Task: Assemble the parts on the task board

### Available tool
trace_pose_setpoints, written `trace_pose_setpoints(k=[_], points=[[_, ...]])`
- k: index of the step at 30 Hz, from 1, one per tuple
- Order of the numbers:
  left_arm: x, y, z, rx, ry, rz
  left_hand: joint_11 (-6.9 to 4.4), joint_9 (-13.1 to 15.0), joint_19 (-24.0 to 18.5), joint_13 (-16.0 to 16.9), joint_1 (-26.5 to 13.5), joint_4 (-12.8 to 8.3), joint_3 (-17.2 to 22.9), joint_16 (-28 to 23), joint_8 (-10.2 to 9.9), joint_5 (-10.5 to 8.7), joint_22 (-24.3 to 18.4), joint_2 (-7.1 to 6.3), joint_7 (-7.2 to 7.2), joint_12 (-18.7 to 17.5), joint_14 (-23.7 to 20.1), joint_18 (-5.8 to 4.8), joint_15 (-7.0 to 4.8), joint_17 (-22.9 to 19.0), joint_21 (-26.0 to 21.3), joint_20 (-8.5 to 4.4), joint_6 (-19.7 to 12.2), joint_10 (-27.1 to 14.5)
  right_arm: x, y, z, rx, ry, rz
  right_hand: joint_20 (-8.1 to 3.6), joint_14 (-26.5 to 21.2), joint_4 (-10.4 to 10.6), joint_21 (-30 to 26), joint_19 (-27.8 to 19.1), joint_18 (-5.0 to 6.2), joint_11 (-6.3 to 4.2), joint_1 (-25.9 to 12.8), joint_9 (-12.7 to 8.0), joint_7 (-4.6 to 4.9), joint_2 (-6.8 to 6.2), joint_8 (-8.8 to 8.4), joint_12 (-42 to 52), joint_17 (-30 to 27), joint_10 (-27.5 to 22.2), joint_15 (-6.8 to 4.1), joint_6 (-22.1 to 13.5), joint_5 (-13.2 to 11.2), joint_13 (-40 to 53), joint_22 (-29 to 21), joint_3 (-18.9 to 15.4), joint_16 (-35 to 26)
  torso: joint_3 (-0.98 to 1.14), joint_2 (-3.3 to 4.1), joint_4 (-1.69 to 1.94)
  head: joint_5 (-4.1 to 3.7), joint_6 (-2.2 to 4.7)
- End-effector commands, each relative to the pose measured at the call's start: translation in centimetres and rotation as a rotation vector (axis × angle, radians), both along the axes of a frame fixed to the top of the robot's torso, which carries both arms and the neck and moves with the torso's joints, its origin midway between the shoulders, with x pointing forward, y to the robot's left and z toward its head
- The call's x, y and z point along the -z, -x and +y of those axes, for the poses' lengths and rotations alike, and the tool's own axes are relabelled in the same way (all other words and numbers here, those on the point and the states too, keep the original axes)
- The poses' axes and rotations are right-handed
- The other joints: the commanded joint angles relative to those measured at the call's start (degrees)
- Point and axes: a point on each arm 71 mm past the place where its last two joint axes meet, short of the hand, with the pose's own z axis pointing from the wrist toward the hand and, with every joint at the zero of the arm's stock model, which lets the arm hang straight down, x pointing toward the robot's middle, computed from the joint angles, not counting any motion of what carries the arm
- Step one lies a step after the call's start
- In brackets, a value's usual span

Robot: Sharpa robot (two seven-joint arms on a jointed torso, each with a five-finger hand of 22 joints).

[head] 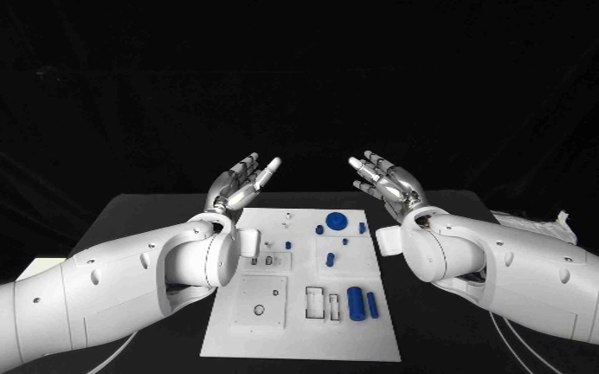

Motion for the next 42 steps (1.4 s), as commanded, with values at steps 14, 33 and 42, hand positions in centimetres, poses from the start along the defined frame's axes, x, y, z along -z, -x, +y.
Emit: trace_pose_setpoints(k=[14, 33, 42], points=[[-0.4, 0.0, 2.2, 0.016, 0.040, -0.035, 3.58, 1.5, 6.3, 1.4, 2.6, 0.0, 4.4, 4.1, 2.8, -0.83, 1.7, 5.25, 7.13, 2.8, 15.4, -0.71, 2.49, 2.2, 3.0, 1.23, 12.4, 13.3, -0.9, -0.6, -1.1, -0.143, 0.131, -0.120, 0.73, 21.8, -7.6, 3.4, 14.4, 4.31, 3.44, 9.1, 1.4, 8.54, 0.76, 2.03, 2.5, 1.7, 19.0, 2.53, 14.3, 0.9, 1.5, 1.8, 1.7, 2.8, 0.14, -0.02, -0.20, -0.04, -0.41], [-3.5, 4.2, 4.7, 0.243, 0.161, -0.017, -0.29, 2.2, 48.5, 2.4, 10.2, -4.7, 7.6, 10.5, 6.2, -1.77, 7.1, 11.91, 4.55, 6.1, 47.4, 1.10, -2.75, 6.6, 19.2, -2.28, 40.3, 46.7, -5.4, -1.4, -1.6, -0.323, 0.758, -0.414, -9.90, 71.2, -16.8, 24.1, 51.7, 7.91, -6.15, 16.8, 3.3, 1.66, -3.63, 7.09, 7.6, 7.6, 58.7, -10.55, 50.6, -1.5, 2.5, 10.1, 7.0, 15.7, -0.13, 5.20, 0.83, -0.20, 1.74], [-4.6, 5.8, 4.9, 0.255, 0.173, -0.020, -0.23, 2.1, 48.4, 2.4, 11.0, -5.9, 7.4, 8.8, 5.4, -1.77, 6.6, 11.68, 4.51, 5.2, 46.0, 0.89, -2.41, 6.5, 18.7, -2.15, 40.7, 47.2, -7.3, -2.0, -0.9, -0.354, 1.149, -0.548, -12.15, 75.9, -16.5, 35.0, 57.8, 7.71, -7.53, 13.5, 2.9, 0.58, -4.66, 4.63, 4.3, 19.5, 62.0, -12.46, 53.3, -1.5, 3.1, 16.3, 7.1, 33.2, 0.04, 8.50, 2.05, -0.93, 2.65]])
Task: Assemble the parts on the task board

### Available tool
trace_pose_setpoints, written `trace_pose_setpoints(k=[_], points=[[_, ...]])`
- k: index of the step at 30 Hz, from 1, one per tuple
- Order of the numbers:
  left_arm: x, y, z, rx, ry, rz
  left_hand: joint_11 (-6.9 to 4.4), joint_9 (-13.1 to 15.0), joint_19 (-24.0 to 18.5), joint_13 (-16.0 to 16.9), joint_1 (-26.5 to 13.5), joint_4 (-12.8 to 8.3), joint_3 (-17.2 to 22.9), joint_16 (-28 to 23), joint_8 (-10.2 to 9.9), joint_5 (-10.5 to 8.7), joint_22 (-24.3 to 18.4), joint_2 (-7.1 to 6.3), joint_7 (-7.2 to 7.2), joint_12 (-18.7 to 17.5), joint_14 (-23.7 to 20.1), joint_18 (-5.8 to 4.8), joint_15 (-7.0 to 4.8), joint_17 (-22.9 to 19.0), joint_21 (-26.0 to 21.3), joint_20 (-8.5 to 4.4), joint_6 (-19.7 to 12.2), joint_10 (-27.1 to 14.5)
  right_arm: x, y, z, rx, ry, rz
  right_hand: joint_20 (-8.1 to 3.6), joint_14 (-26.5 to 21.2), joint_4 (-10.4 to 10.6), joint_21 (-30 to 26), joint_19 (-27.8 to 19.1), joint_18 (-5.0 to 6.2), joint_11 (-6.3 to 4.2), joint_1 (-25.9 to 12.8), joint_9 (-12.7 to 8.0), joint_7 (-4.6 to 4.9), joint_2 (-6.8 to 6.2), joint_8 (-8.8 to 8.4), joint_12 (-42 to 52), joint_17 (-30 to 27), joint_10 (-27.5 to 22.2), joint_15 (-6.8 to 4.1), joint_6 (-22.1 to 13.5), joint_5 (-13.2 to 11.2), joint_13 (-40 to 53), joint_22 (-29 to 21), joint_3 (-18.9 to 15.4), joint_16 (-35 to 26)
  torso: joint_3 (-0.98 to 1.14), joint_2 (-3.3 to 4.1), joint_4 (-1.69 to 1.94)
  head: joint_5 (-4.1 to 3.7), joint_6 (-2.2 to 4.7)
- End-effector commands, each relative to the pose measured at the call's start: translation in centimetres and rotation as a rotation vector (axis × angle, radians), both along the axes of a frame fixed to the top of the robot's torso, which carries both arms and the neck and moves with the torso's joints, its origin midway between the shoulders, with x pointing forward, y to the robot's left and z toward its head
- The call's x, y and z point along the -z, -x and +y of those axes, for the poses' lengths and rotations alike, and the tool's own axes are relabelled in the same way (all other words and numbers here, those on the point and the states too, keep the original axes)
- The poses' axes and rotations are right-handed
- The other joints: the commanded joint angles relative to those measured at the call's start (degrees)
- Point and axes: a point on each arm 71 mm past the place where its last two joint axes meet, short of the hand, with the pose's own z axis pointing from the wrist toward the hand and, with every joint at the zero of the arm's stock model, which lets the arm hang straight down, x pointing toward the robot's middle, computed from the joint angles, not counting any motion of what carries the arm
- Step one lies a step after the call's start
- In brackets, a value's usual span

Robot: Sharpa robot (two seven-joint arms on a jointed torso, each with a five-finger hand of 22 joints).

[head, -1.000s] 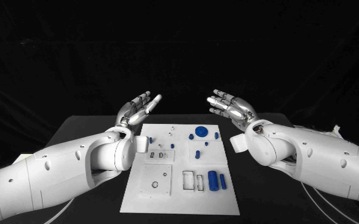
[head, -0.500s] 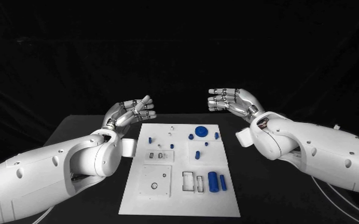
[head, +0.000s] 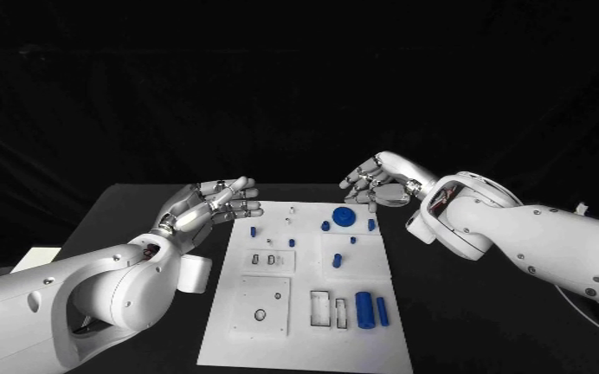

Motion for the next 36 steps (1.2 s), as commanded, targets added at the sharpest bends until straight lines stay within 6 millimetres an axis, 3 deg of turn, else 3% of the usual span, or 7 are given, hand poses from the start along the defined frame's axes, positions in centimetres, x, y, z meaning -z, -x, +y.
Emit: trace_pose_setpoints(k=[1, 3, 6, 8, 15, 27, 36], points=[[-0.6, 0.6, -0.9, 0.052, 0.033, -0.004, 0.09, 0.0, -0.3, -0.1, 0.5, -0.3, 0.0, -0.2, -0.2, -0.25, 0.0, 0.10, 0.11, -0.1, -0.4, 0.12, -0.13, -0.1, -0.2, 0.19, 0.3, 0.5, 0.0, -0.2, 0.5, -0.005, 0.307, -0.107, -0.13, 2.9, -0.3, 3.2, 1.3, 0.51, -0.18, -1.3, -0.1, -0.13, -0.02, -0.93, -1.5, 5.7, -0.2, 0.00, 0.4, 0.0, 0.0, 1.9, 0.3, 7.7, -0.20, 2.17, 0.78, -0.72, 0.43], [-1.0, 0.9, -1.3, 0.064, 0.040, -0.006, 0.09, 0.0, -0.3, -0.1, 0.5, -0.3, 0.0, -0.2, -0.2, -0.26, -0.1, 0.10, 0.11, -0.1, -0.4, 0.12, -0.13, 0.0, -0.2, 0.19, 0.3, 0.5, -0.3, -0.4, 0.6, 0.006, 0.366, -0.137, -0.19, 3.2, -0.3, 6.7, 1.8, 0.47, -0.07, -2.0, 0.0, -0.12, -0.07, -1.68, -2.8, 19.2, -1.0, 0.21, 0.7, 0.3, -0.2, 4.5, 1.1, 20.8, -0.34, 2.81, 1.02, -1.12, 0.82], [-1.5, 1.2, -1.8, 0.080, 0.049, -0.011, 0.09, 0.0, -0.3, -0.1, 0.5, -0.3, 0.0, -0.2, -0.2, -0.26, -0.1, 0.10, 0.12, -0.1, -0.4, 0.12, -0.13, 0.0, -0.2, 0.19, 0.3, 0.5, -0.8, -0.8, 0.9, 0.024, 0.437, -0.178, 0.16, 3.5, -0.3, 16.2, 3.8, -0.90, 0.23, -2.8, 0.0, -0.09, -0.57, -2.35, -2.7, 31.3, -3.1, 0.47, 0.6, 0.0, -0.6, 15.3, 2.0, 31.9, -0.33, 3.68, 1.27, -1.45, 1.26], [-1.8, 1.4, -2.0, 0.087, 0.053, -0.015, 0.10, 0.0, -0.3, -0.1, 0.5, -0.3, 0.0, -0.2, -0.3, -0.26, -0.1, 0.09, 0.13, -0.2, -0.5, 0.12, -0.12, -0.1, -0.2, 0.20, 0.3, 0.5, -1.0, -0.9, 1.1, 0.035, 0.471, -0.201, 0.42, 2.8, -0.2, 20.6, 3.5, -1.32, 0.43, -3.3, 0.1, 0.04, -0.90, -2.45, -2.8, 35.5, -3.7, 0.60, 0.7, -0.5, -0.6, 20.1, 3.1, 35.9, -0.28, 4.21, 1.43, -1.66, 1.44], [-2.6, 1.8, -2.4, 0.104, 0.060, -0.024, 0.12, -0.1, -0.3, -0.1, 0.4, -0.3, -0.1, -0.3, -0.3, -0.27, -0.1, 0.06, 0.17, -0.2, -0.5, 0.12, -0.11, -0.1, -0.2, 0.21, 0.3, 0.5, -1.7, -1.3, 1.9, 0.053, 0.537, -0.256, 0.88, 2.2, 0.1, 24.4, 2.4, -1.56, 0.78, -3.7, 0.1, -0.09, -1.79, -2.47, -2.8, 38.9, -5.2, 0.94, 0.6, -1.1, -0.6, 24.0, 4.9, 39.0, -0.06, 5.71, 1.90, -2.32, 1.85], [-3.0, 2.1, -2.5, 0.112, 0.063, -0.023, 0.28, -0.1, -0.6, -0.1, 0.3, -0.5, -0.3, -0.9, -0.8, -0.27, -0.4, 0.03, 0.32, -0.7, -0.9, 0.09, 0.08, -0.1, -0.6, 0.37, 0.3, 0.5, -1.4, -1.7, 3.3, 0.032, 0.598, -0.245, 1.18, 2.6, 1.0, 29.2, 2.5, -2.12, 0.86, -4.6, 0.1, -0.23, -3.23, -2.43, -2.8, 44.2, -5.9, 1.11, 0.4, -0.9, -0.4, 29.4, 6.8, 43.4, 0.07, 7.31, 2.64, -2.68, 2.11], [-3.1, 2.1, -2.5, 0.114, 0.065, -0.017, 0.30, -0.1, -0.8, -0.1, 0.3, -0.6, -0.3, -1.1, -0.9, -0.25, -0.5, 0.02, 0.30, -0.9, -1.1, 0.09, 0.15, -0.2, -0.7, 0.43, 0.3, 0.5, -1.1, -2.0, 4.0, 0.006, 0.621, -0.237, 1.34, 2.6, 1.5, 30.2, 2.2, -2.23, 0.96, -4.8, 0.2, -0.28, -3.97, -2.35, -2.8, 45.9, -6.7, 1.23, 0.6, -0.4, -0.3, 30.5, 7.2, 44.6, 0.00, 8.22, 3.03, -2.83, 2.23]])
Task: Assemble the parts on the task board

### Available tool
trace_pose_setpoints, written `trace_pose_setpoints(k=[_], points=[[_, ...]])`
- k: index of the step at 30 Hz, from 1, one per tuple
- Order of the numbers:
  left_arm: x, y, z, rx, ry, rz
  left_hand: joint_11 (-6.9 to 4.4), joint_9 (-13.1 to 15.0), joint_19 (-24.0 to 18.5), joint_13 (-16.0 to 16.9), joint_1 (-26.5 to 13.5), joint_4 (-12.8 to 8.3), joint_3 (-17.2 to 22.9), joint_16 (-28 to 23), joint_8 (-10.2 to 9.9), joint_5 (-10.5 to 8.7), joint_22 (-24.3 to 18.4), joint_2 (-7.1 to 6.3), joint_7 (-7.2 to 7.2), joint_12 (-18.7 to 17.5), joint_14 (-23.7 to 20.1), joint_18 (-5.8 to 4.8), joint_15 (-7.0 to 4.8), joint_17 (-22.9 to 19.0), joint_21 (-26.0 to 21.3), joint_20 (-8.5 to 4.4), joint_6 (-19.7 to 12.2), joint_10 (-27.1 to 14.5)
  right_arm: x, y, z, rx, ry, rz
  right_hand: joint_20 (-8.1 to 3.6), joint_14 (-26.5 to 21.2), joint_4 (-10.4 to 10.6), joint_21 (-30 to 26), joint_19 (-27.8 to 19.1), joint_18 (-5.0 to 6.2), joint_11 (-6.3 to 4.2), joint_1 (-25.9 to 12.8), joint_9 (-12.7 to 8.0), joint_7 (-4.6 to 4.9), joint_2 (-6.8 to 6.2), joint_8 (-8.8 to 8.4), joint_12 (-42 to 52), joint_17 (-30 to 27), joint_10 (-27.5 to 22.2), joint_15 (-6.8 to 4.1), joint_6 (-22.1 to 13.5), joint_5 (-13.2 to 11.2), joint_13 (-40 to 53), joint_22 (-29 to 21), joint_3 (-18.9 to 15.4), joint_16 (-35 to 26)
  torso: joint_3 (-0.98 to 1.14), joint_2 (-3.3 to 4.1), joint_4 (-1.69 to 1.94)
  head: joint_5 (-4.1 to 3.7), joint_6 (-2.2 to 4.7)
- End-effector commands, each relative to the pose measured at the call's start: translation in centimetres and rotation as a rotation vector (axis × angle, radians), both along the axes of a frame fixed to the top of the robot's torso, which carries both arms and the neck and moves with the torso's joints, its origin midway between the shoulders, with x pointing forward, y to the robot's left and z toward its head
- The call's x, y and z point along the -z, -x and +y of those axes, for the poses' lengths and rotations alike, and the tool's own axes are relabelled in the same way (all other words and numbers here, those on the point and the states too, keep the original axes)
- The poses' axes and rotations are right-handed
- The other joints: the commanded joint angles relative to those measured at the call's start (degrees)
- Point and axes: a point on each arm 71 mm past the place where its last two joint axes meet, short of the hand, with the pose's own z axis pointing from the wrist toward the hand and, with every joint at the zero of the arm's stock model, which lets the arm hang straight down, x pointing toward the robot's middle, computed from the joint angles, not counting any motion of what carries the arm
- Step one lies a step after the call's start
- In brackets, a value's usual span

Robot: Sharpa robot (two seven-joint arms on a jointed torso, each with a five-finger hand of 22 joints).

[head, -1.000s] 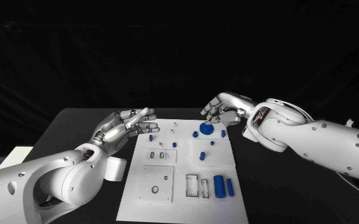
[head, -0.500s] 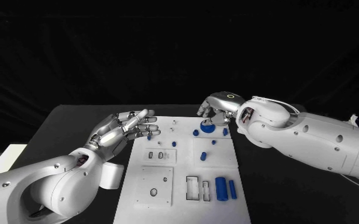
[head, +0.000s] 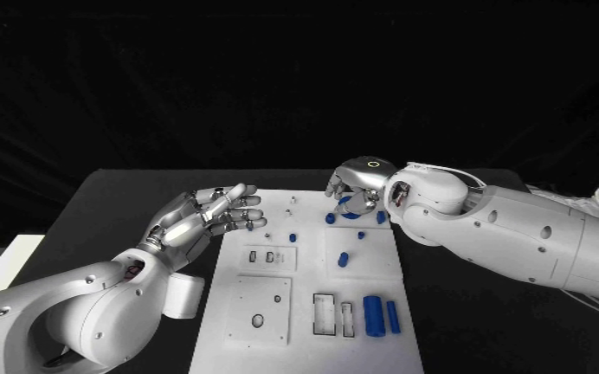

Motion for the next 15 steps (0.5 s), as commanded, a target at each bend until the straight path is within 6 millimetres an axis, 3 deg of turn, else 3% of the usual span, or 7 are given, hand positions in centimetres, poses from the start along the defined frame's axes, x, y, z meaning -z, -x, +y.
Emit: trace_pose_setpoints(k=[1, 15], points=[[-0.16, 0.13, -0.20, 0.021, 0.015, 0.002, 0.10, -0.1, -0.3, -0.1, 0.4, -0.3, 0.0, -0.4, -0.2, -0.26, -0.1, 0.02, 0.09, -0.3, -0.5, 0.10, -0.04, -0.1, -0.4, 0.01, 0.1, 0.3, 0.30, -0.03, 0.26, -0.009, 0.054, 0.011, 0.24, 2.2, 0.2, 0.3, 0.0, -0.46, 0.00, 0.0, 0.1, -0.18, -0.38, 0.07, -0.1, 0.3, -0.2, 0.39, 0.2, 0.4, 0.1, 0.2, 0.4, 0.5, -0.06, 0.60, 0.29, -0.15, -0.01], [-0.19, 0.08, -0.10, 0.017, 0.013, 0.002, 0.10, -0.1, -0.4, -0.1, 0.4, -0.3, 0.0, -0.4, -0.3, -0.26, -0.1, 0.01, 0.09, -0.3, -0.5, 0.10, -0.03, -0.1, -0.4, 0.02, 0.1, 0.2, 0.95, -0.08, 0.50, -0.009, 0.107, 0.049, 0.33, 2.2, 0.6, 1.0, -0.3, -0.47, 0.05, 0.1, 0.2, -0.04, -0.34, 0.20, 0.0, 0.7, -0.1, 0.45, 0.8, 0.0, 0.2, 0.8, 1.1, 1.0, -0.23, 1.45, 0.76, -0.74, -0.02]])
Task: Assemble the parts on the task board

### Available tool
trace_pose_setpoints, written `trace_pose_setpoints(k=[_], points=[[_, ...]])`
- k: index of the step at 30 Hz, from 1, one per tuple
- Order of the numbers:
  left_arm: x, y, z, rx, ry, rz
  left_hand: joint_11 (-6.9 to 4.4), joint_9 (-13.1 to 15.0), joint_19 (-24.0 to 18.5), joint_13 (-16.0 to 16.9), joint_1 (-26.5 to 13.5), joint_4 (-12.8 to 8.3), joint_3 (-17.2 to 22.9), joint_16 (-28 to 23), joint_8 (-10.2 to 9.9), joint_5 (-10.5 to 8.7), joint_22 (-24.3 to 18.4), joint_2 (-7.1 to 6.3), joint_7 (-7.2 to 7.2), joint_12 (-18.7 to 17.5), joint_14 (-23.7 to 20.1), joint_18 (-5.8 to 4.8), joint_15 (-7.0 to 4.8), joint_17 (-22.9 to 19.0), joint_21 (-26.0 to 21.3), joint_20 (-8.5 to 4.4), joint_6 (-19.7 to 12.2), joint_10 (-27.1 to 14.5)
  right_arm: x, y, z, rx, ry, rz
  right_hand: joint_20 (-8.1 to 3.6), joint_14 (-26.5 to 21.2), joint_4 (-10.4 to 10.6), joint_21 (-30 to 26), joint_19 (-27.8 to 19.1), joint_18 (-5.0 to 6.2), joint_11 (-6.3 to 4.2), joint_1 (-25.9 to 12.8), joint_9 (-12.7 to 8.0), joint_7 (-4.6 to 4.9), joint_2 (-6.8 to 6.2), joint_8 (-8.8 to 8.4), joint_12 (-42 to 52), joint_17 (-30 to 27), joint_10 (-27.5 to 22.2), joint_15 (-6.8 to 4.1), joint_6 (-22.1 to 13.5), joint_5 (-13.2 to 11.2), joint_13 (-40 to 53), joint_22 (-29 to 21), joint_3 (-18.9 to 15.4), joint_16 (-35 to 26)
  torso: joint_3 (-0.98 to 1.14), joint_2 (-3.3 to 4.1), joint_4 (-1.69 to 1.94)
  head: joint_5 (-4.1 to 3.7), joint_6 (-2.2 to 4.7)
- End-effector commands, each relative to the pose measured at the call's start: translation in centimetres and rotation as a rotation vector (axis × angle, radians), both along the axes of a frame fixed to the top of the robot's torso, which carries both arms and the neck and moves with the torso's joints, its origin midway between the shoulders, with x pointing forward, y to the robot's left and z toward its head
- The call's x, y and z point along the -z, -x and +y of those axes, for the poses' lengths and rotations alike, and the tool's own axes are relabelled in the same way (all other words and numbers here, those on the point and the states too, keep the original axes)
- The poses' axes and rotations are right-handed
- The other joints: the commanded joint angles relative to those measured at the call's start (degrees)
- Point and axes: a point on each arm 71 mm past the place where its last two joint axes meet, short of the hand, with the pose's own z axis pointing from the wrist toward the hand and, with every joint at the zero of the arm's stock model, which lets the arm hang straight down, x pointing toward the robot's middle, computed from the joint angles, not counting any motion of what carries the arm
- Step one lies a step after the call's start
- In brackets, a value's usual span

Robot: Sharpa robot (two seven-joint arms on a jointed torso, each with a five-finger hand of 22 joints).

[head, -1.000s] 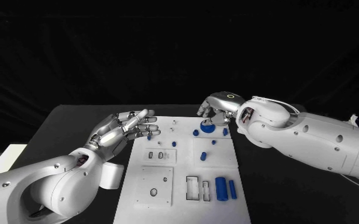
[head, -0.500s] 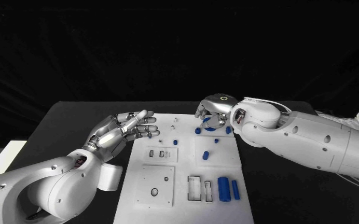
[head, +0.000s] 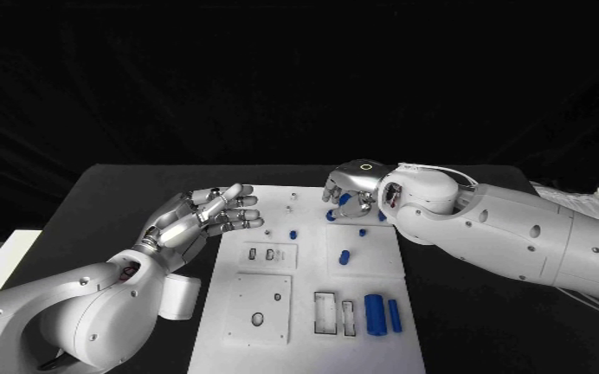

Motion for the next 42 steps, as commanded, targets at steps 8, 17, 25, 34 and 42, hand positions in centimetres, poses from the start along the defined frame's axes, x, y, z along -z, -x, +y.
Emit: trace_pose_setpoints(k=[8, 17, 25, 34, 42], points=[[-0.1, 0.0, -0.1, 0.015, 0.013, -0.004, 0.10, -0.1, -0.4, -0.1, 0.4, -0.3, 0.0, -0.2, -0.3, -0.26, -0.1, 0.01, 0.09, -0.3, -0.5, 0.11, -0.03, -0.1, -0.2, 0.02, 0.1, 0.2, 0.8, 0.0, 0.1, -0.003, 0.061, 0.039, 0.36, 2.1, 0.3, 0.7, -0.5, -0.47, 0.02, 0.4, 0.2, 0.21, -0.12, 0.30, 0.1, 0.3, 0.4, 0.45, 1.3, 0.1, 0.2, 0.5, 1.3, 0.5, 0.02, 0.87, 0.16, 0.01, 0.21], [-0.1, -0.1, -0.1, 0.015, 0.012, -0.003, 0.13, -0.1, -0.4, -0.1, 0.4, -0.4, -0.1, -0.3, -0.4, -0.25, -0.1, 0.02, 0.11, -0.5, -0.5, 0.12, -0.01, -0.1, -0.3, 0.05, 0.1, 0.2, 0.9, 0.0, 0.2, -0.004, 0.062, 0.042, 0.34, 2.1, 0.8, 1.3, -0.7, -0.48, -0.14, 0.9, 0.3, 0.08, 0.75, 0.34, 0.1, 0.8, 1.2, 0.35, 2.3, -0.4, 0.2, 1.0, 3.4, 1.0, 0.00, 1.14, 0.22, -0.12, 0.11], [-0.1, -0.1, -0.1, 0.014, 0.011, 0.000, 0.13, -0.1, -0.4, -0.1, 0.4, -0.4, -0.1, -0.3, -0.4, -0.25, -0.1, 0.02, 0.11, -0.5, -0.5, 0.12, -0.01, -0.1, -0.3, 0.05, 0.1, 0.2, 0.8, 0.0, 0.2, -0.004, 0.054, 0.033, -0.02, 2.2, 2.1, 2.6, -0.6, -0.62, -0.80, 1.3, 0.8, -0.53, 2.12, 0.81, 0.5, 1.8, 3.5, -0.16, 4.2, -1.7, 0.5, 2.4, 6.6, 1.9, -0.01, 1.41, 0.21, -0.15, 0.27], [0.0, -0.2, -0.1, 0.012, 0.009, 0.007, 0.15, -0.1, -0.4, -0.1, 0.4, -0.4, 0.0, -0.4, -0.5, -0.23, -0.2, 0.12, 0.14, -0.6, -0.5, 0.13, 0.01, -0.1, -0.3, 0.07, 0.1, 0.2, -0.5, 0.3, 0.5, -0.019, -0.054, -0.104, -1.14, 2.0, 3.5, 10.7, 5.0, -2.88, -2.09, 2.1, 2.1, -1.58, 2.11, 1.84, 1.1, 0.8, 7.7, -1.29, 6.7, -2.3, 1.9, 15.2, 10.9, 1.6, -0.12, 1.63, 0.39, -0.18, 0.48], [0.0, -0.2, 0.0, 0.007, 0.007, 0.010, 0.18, -0.1, -0.3, -0.1, 0.7, -0.7, 0.1, -0.5, -0.7, -0.20, -0.2, 0.33, 0.18, -0.8, -0.3, 0.18, -0.02, 0.0, -0.3, 0.09, 0.0, 0.1, -1.4, 0.3, 0.9, -0.010, -0.103, -0.155, -1.16, 2.0, 4.1, 11.3, 5.1, -3.00, -2.08, 1.8, 2.4, -1.53, 0.95, 1.65, 0.5, 0.8, 7.6, -1.24, 6.6, -3.0, 2.1, 16.0, 11.6, 1.6, -0.16, 1.79, 0.45, 0.02, 0.87]])
